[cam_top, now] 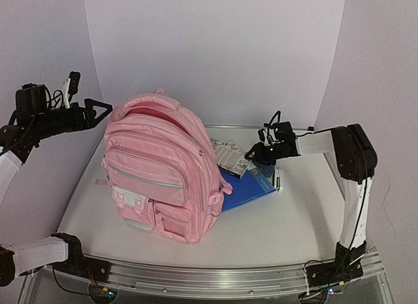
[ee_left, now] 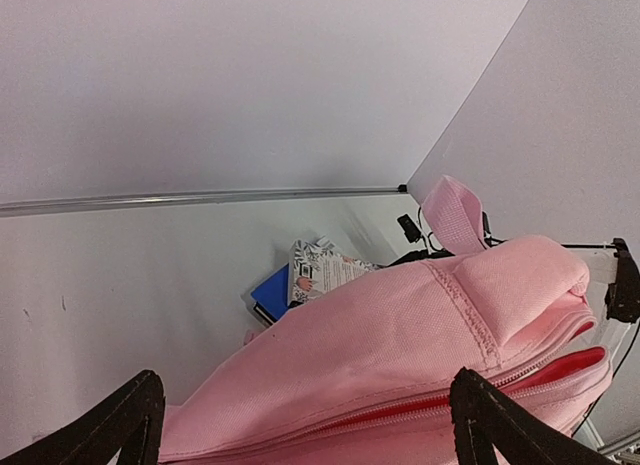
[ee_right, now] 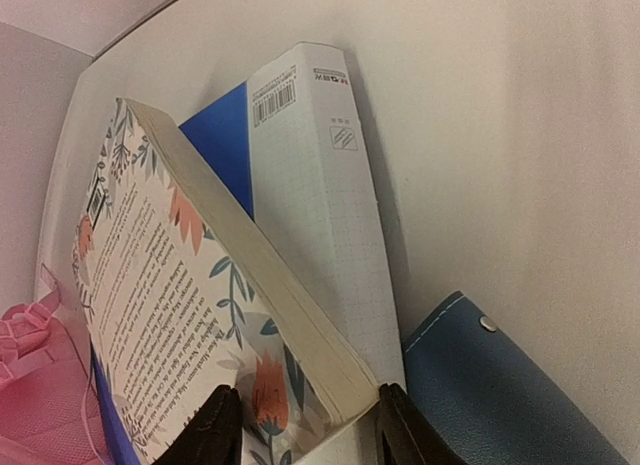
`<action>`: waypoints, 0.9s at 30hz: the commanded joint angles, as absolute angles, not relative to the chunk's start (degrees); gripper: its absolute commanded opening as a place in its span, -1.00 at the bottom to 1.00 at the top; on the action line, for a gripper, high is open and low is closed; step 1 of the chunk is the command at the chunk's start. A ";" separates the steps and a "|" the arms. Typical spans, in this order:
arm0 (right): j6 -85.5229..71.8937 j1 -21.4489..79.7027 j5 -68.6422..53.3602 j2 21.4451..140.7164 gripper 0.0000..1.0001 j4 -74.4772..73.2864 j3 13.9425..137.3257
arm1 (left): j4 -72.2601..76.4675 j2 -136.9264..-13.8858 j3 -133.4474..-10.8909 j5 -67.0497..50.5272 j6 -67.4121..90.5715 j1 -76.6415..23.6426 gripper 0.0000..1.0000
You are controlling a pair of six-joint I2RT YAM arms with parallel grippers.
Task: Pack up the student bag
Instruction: Pick up the book from the center of the board.
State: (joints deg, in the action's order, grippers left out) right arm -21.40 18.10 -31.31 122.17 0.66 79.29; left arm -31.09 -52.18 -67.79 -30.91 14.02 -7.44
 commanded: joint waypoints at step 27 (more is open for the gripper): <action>-26.32 16.31 -41.24 128.30 -0.46 8.39 83.38 | -33.83 -50.60 -70.16 -29.13 14.63 -7.49 0.99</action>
